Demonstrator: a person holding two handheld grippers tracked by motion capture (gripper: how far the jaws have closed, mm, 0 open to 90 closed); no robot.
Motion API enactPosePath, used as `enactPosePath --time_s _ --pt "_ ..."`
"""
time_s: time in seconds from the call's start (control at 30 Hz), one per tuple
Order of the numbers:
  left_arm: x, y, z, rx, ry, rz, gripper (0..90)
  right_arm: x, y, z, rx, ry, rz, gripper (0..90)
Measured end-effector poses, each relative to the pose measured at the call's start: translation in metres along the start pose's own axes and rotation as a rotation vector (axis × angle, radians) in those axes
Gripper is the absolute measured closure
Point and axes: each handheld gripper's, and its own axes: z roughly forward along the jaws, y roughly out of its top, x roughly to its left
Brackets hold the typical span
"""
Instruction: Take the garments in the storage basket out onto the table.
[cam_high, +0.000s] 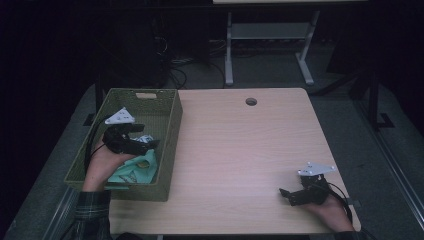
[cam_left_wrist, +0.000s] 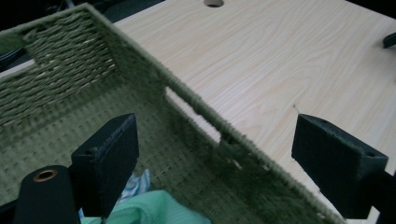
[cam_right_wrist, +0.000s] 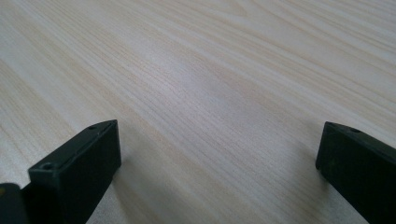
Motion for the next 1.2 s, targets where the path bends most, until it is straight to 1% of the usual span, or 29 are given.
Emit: enactPosePath --time_s 0.03,0.07,0.1,0.13,0.17,0.23,0.27,0.3,0.5,0.57,0.63,0.7,0.77,0.8,0.83,0.87,0.93,0.97,1.03,1.2 --pt "0.004 -0.002 -0.001 0.014 0.010 0.006 14.2 0.000 0.000 0.000 -0.001 0.001 0.000 0.0" --pt "0.004 -0.002 -0.001 0.014 0.010 0.006 14.2 0.000 0.000 0.000 -0.001 0.001 0.000 0.0" --pt "0.006 -0.004 -0.001 0.014 0.020 -0.004 14.2 0.000 0.000 0.000 0.000 0.001 0.000 0.0" --pt "0.006 -0.004 -0.001 0.014 0.020 -0.004 14.2 0.000 0.000 0.000 0.000 0.001 0.000 0.0" --pt "0.008 -0.005 -0.002 0.025 0.025 -0.005 14.2 0.000 0.000 0.000 0.000 0.001 0.001 0.0" --pt "0.013 -0.009 -0.003 0.030 0.040 -0.008 14.3 0.000 0.000 0.000 0.000 0.001 0.000 0.0" --pt "0.013 -0.009 -0.003 0.030 0.040 -0.008 14.4 0.000 0.000 0.000 0.000 0.001 0.000 0.0" --pt "0.016 -0.012 -0.003 0.032 0.049 -0.018 14.3 0.000 0.000 0.000 0.000 0.001 0.002 0.0" --pt "0.023 -0.019 0.000 0.051 0.069 -0.025 14.4 0.000 0.000 0.000 0.000 0.000 0.000 0.0" --pt "0.025 -0.022 0.001 0.056 0.077 -0.037 14.4 0.000 0.000 0.000 0.000 0.000 0.000 0.0" --pt "0.029 -0.027 0.002 0.076 0.090 -0.039 14.4 0.000 0.000 0.000 0.000 0.000 0.002 0.0" --pt "0.030 -0.028 0.003 0.081 0.090 -0.040 14.4 0.000 0.000 0.000 0.000 0.000 0.001 0.0" --pt "0.032 -0.031 0.006 0.095 0.089 -0.045 14.6 0.000 0.000 0.000 0.000 0.001 0.000 0.0" --pt "0.033 -0.033 0.007 0.103 0.087 -0.042 16.1 0.000 0.000 0.000 0.000 0.001 0.001 0.0" --pt "0.034 -0.036 0.010 0.116 0.083 -0.051 16.8 0.000 0.000 0.000 0.001 0.000 0.002 0.0" --pt "0.034 -0.036 0.010 0.116 0.083 -0.051 16.8 0.000 0.000 0.000 0.001 0.000 0.002 0.0" --pt "0.036 -0.039 0.014 0.131 0.078 -0.055 16.8 0.000 0.000 0.000 0.000 0.000 0.000 0.0" --pt "0.036 -0.040 0.016 0.134 0.073 -0.066 16.9 0.000 0.000 0.000 0.000 0.000 -0.001 0.0" --pt "0.037 -0.042 0.018 0.141 0.063 -0.073 19.4 0.000 0.000 0.000 0.000 0.000 -0.001 0.0" --pt "0.038 -0.047 0.024 0.173 0.044 -0.076 22.8 0.000 0.000 0.000 0.000 0.001 -0.001 0.0"
